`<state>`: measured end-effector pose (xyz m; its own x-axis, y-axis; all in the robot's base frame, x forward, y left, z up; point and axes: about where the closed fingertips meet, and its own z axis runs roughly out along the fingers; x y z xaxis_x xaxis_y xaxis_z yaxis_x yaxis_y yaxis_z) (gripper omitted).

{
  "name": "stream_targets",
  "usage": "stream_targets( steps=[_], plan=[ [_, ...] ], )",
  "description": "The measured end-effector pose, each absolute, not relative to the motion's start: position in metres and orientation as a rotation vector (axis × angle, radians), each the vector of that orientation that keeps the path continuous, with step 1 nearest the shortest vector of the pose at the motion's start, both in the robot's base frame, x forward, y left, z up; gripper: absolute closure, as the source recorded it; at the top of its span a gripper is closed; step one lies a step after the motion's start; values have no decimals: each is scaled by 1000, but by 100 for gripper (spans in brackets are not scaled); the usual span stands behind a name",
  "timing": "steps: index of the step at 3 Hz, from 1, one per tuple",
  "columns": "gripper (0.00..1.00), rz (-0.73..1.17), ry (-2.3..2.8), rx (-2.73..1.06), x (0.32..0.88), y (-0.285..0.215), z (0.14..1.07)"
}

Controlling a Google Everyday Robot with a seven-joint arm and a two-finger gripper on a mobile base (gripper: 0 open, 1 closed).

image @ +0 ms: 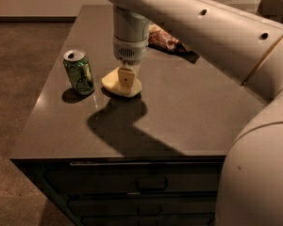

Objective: Move sponge near green can

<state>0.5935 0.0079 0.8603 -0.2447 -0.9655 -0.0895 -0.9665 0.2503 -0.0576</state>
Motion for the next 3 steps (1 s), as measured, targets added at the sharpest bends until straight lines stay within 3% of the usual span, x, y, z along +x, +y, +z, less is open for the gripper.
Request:
stream_targets(
  steps=[2, 3],
  plan=[
    [13, 14, 2382, -1861, 597, 13, 857],
    [0, 15, 2376, -1857, 599, 15, 856]
  ],
)
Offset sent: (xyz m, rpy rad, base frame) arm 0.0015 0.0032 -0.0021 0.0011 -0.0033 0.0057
